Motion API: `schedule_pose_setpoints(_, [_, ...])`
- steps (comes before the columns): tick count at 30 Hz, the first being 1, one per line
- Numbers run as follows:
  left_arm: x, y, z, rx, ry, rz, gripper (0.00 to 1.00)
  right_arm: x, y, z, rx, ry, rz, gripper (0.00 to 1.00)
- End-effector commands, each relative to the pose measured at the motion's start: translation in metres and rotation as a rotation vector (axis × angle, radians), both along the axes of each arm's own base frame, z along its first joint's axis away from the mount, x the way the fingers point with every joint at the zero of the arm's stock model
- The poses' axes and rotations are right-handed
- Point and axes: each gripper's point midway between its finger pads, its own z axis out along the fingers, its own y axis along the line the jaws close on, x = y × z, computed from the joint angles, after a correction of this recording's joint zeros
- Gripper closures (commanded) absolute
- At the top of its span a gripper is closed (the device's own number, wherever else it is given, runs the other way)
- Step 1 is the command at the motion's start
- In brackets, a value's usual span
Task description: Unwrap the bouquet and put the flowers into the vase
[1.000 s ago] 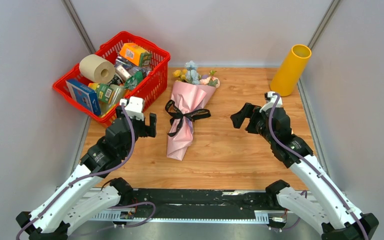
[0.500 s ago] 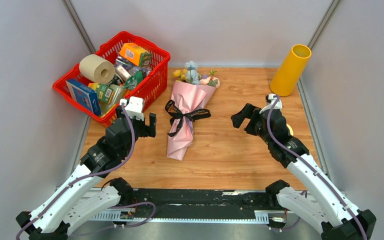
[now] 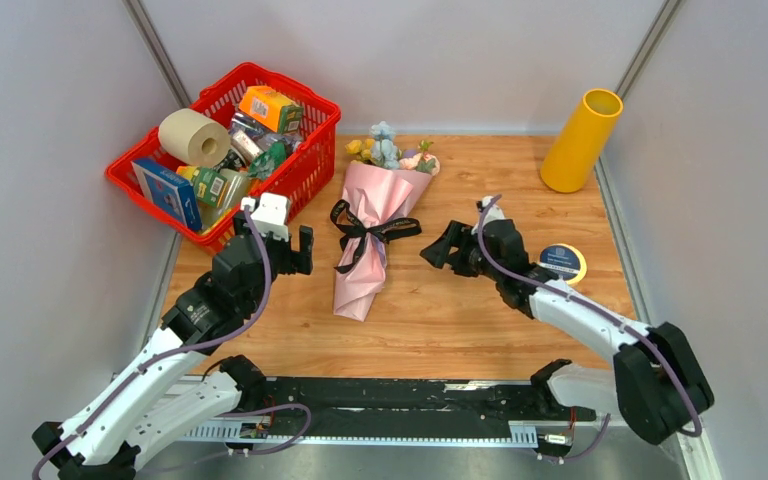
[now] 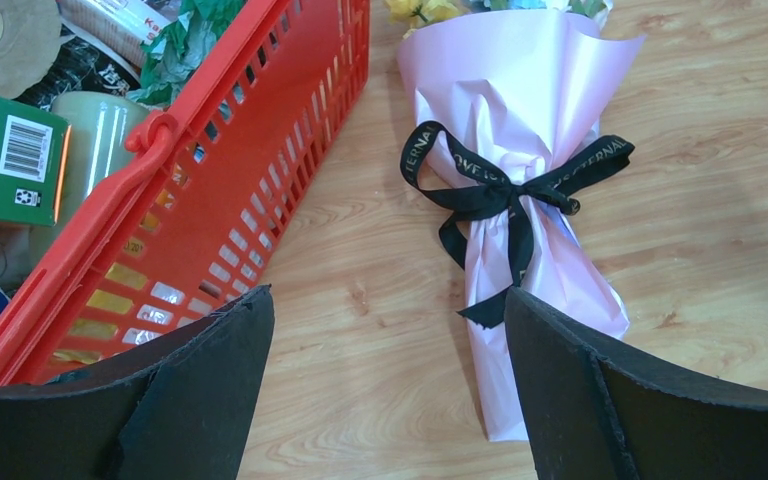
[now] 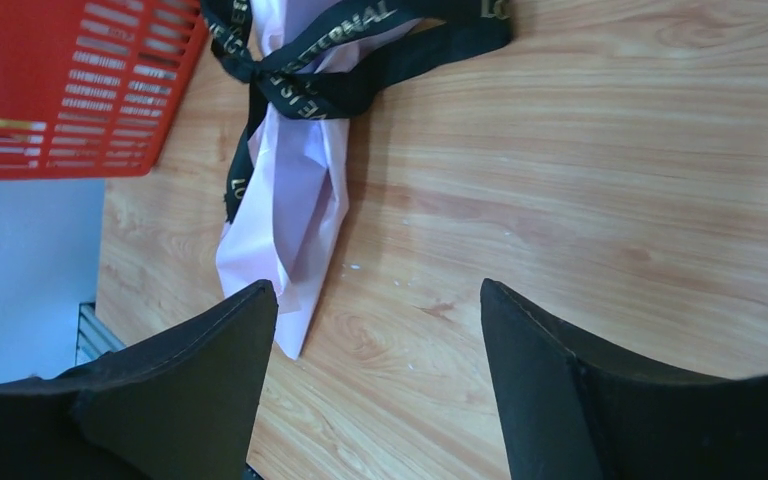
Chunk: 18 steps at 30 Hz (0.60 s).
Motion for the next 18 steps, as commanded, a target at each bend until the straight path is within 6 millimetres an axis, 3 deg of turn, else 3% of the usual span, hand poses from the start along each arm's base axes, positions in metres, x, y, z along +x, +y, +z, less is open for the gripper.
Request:
schedule_pose_setpoints(1, [0.001, -0.005, 0.014, -0.033, -0.033, -0.015, 0.08, 0.012, 0.047, 0.035, 0.139, -0.115, 0.105, 0.24])
schedule_pose_setpoints(12, [0.002, -0.006, 0.014, -0.030, -0.030, -0.018, 0.09, 0.004, 0.128, -0.022, 0.120, 0.024, 0.227, 0.30])
schedule_pose_setpoints(18, [0.002, -0.005, 0.013, -0.028, -0.029, -0.012, 0.09, 0.001, 0.144, -0.047, 0.068, 0.087, 0.231, 0.47])
